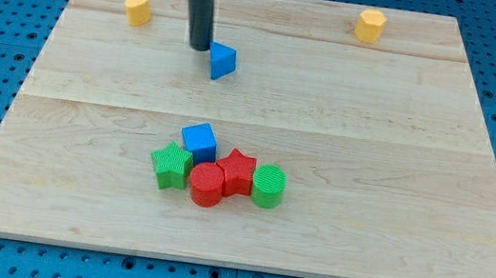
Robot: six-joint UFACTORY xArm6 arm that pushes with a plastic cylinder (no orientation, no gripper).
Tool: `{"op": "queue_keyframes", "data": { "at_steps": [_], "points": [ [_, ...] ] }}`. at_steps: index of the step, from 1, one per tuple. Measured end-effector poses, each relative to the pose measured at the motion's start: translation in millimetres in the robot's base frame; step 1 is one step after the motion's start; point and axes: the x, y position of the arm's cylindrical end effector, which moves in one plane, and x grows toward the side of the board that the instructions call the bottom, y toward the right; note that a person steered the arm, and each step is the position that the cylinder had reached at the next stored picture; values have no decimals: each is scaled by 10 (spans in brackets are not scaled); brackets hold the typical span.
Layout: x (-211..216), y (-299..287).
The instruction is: Move the blue triangle into the red star
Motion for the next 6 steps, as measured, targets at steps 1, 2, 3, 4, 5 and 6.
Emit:
{"op": "queue_keyframes", "data": {
  "at_steps": [1, 2, 3, 4, 5, 6],
  "points": [
    [633, 37],
    [263, -50],
    [-26, -412],
    [-213, -138],
    [-177, 172],
    [546, 555]
  ]
}}
